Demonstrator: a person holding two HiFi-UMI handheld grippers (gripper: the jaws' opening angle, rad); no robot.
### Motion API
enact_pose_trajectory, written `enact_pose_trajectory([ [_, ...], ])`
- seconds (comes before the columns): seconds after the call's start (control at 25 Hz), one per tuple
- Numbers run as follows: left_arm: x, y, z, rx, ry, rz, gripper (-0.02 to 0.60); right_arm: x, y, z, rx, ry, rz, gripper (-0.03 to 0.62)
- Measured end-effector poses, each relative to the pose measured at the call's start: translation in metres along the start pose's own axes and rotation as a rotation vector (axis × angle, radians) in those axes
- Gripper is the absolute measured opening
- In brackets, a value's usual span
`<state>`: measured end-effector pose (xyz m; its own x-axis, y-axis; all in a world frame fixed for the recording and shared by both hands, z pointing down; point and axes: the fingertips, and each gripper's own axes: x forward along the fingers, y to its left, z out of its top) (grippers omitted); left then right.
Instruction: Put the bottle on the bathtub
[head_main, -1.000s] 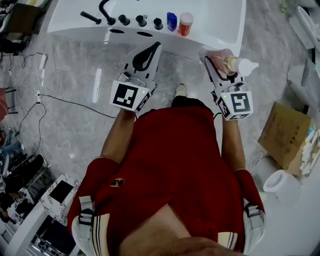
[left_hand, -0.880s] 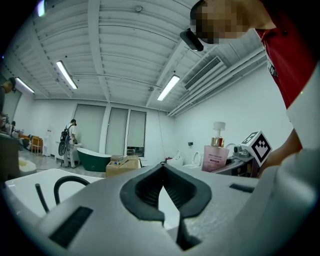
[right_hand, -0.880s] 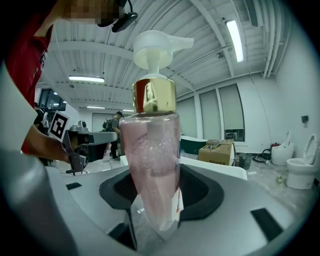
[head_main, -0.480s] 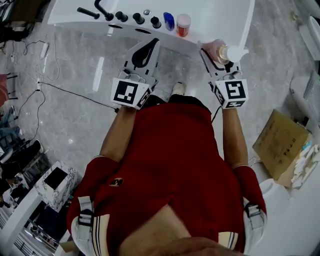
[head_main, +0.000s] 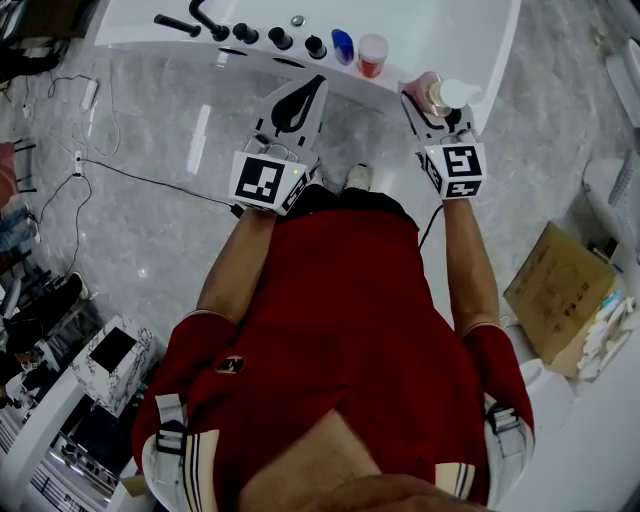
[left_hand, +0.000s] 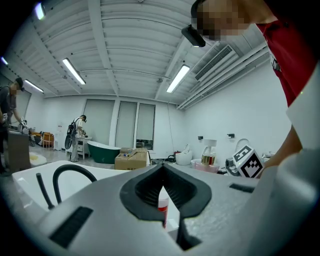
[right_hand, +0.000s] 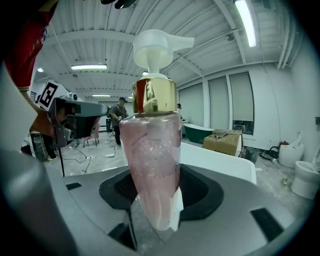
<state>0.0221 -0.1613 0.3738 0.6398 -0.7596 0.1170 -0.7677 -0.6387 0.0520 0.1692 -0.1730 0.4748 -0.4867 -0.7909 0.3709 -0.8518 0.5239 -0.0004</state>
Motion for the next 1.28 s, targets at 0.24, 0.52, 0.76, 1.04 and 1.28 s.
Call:
enact_pose_trajectory([
  [0.24,0.011,0.014,-0.008,-0.004,0.029,0.002,0.006,0.030,-0.010,-0.022,0.001,0.046,0.003,0.223],
  [0.52,0.016,0.027,-0.017,0.002,0.061,0.011,0.006,0.062,-0.023,-0.050,0.002,0.096,0.004,0.222],
  [0.76,0.015,0.037,-0.023,0.011,0.087,0.032,0.006,0.082,-0.031,-0.074,0.018,0.126,0.006,0.222],
  [1.04,0.011,0.047,-0.029,0.015,0.119,0.059,0.006,0.103,-0.036,-0.095,0.016,0.160,0.013,0.223],
  [1.28,0.012,0.044,-0.035,0.020,0.135,0.068,0.006,0.108,-0.041,-0.111,0.013,0.173,0.020,0.222],
])
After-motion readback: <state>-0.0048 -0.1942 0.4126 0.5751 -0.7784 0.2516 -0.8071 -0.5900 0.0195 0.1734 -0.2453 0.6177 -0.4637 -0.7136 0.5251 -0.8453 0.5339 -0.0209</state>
